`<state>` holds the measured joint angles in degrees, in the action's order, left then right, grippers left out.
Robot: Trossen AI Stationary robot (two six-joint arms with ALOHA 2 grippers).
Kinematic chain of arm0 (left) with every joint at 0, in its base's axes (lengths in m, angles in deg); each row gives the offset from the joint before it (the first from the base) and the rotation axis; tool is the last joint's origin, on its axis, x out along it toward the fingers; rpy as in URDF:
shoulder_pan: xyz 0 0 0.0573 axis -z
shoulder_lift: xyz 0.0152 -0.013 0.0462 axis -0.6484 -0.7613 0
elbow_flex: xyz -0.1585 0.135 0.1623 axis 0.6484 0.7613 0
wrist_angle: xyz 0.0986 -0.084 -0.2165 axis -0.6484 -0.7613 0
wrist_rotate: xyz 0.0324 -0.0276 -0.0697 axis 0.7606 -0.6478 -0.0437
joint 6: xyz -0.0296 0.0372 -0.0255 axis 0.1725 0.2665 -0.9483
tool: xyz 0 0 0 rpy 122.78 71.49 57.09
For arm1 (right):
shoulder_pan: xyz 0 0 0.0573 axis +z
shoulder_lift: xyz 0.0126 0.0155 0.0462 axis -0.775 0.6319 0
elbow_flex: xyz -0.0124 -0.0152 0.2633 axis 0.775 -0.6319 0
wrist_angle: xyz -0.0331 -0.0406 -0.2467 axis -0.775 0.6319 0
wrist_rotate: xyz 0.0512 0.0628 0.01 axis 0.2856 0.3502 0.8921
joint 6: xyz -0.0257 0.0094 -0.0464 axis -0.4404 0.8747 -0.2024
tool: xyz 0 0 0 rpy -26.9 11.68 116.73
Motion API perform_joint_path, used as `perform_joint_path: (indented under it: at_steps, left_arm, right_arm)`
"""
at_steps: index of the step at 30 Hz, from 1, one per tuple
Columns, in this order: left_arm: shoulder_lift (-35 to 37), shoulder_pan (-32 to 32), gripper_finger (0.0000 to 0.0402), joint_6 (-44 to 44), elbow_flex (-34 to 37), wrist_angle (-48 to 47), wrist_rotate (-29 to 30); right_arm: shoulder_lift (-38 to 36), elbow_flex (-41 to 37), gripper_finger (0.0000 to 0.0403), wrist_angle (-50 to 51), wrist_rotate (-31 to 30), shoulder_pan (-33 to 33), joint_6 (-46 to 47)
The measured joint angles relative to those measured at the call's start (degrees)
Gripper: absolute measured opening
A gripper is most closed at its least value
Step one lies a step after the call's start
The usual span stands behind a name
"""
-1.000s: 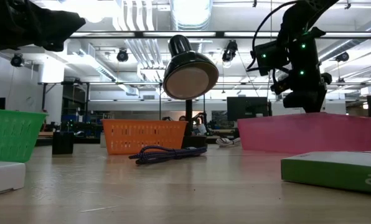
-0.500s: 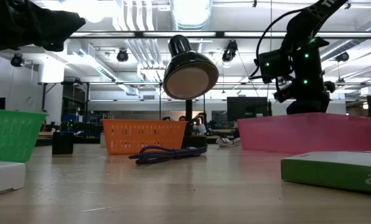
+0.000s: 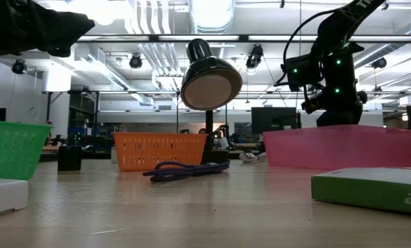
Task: Pick and place items into bin
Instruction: Put the top black charger cable into the pink bin, then put the black charger cable into the pink bin
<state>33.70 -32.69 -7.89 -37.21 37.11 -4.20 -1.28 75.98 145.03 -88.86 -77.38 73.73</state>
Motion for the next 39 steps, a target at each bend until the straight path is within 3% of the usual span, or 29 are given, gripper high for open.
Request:
perform_joint_path:
  at_steps: [9, 26, 33, 39]
  left_arm:
    - [0.0, -0.01, 0.0137, 0.01, 0.0, 0.0, -0.02]
    - [0.0, 0.02, 0.0137, 0.01, 0.0, 0.01, -0.01]
    - [0.02, 0.02, 0.0137, -0.02, 0.0, 0.01, -0.02]
    - [0.0, 0.02, 0.0137, 0.0, 0.0, -0.01, -0.01]
  right_arm:
    - [0.01, 0.0, 0.0086, 0.02, -0.02, 0.0, 0.0]
    - [-0.01, 3.02, 0.0113, 2.41, 0.63, 0.04, -0.03]
    - [-0.03, 5.06, 0.0111, 3.47, 6.74, 0.27, 0.45]
    - [-0.03, 5.27, 0.0104, 3.47, 9.71, 4.16, -1.28]
